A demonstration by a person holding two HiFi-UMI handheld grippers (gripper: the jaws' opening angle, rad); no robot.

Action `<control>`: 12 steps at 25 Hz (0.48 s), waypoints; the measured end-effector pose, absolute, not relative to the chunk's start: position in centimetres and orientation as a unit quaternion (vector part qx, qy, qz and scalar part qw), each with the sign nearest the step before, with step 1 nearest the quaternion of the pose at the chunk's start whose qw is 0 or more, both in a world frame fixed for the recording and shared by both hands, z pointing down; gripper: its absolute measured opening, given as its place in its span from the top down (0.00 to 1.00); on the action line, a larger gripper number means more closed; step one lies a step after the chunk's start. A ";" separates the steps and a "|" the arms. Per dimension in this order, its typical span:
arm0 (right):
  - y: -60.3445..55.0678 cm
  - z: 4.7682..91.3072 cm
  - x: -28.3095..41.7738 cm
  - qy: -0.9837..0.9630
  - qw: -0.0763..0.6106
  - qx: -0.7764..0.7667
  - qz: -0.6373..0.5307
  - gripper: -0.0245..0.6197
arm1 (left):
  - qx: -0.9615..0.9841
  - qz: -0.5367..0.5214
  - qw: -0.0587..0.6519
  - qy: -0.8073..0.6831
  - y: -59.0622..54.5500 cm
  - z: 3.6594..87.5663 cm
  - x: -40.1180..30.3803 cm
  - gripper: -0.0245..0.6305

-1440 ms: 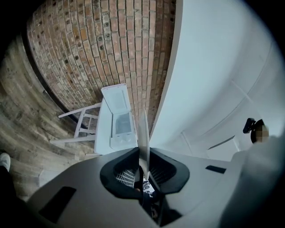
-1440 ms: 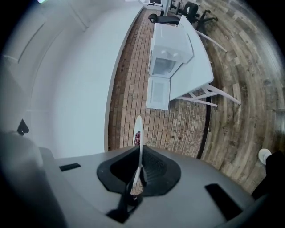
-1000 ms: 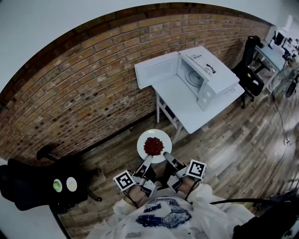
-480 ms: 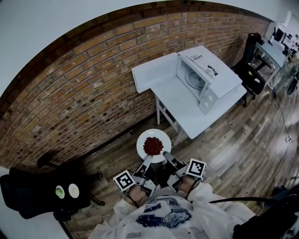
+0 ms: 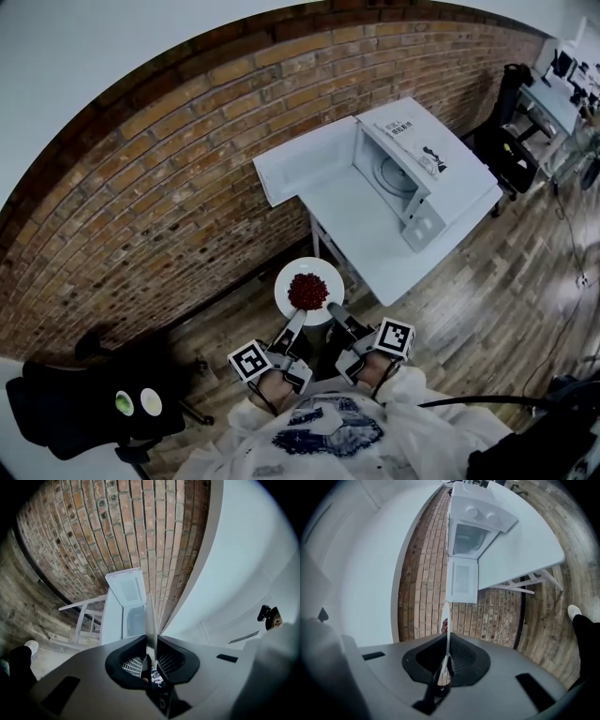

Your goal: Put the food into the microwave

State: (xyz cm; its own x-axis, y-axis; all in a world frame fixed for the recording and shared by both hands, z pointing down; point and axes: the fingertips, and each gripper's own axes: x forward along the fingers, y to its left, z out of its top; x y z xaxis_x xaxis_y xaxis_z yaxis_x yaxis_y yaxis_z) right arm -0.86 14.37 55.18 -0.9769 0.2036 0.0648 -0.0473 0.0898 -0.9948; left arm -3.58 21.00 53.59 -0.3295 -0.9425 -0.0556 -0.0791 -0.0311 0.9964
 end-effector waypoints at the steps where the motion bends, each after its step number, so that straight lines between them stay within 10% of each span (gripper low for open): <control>1: 13.6 55.1 -1.6 -0.731 0.092 -0.052 0.674 0.92 | 0.438 -0.569 0.381 -0.583 20.2 53.6 -4.4 0.88; 12: 3.3 55.8 -7.3 -0.716 0.064 -0.007 0.695 0.92 | 0.458 -0.538 0.423 -0.568 9.4 54.1 -10.9 0.88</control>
State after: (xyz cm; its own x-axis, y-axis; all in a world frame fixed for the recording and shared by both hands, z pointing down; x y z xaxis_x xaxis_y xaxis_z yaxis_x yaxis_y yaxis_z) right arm -7.35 3.28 55.81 -0.9918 0.0983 0.0822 -0.0792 0.0344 -0.9963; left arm -10.85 9.41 54.13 -0.2225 -0.9749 -0.0114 -0.0642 0.0030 0.9979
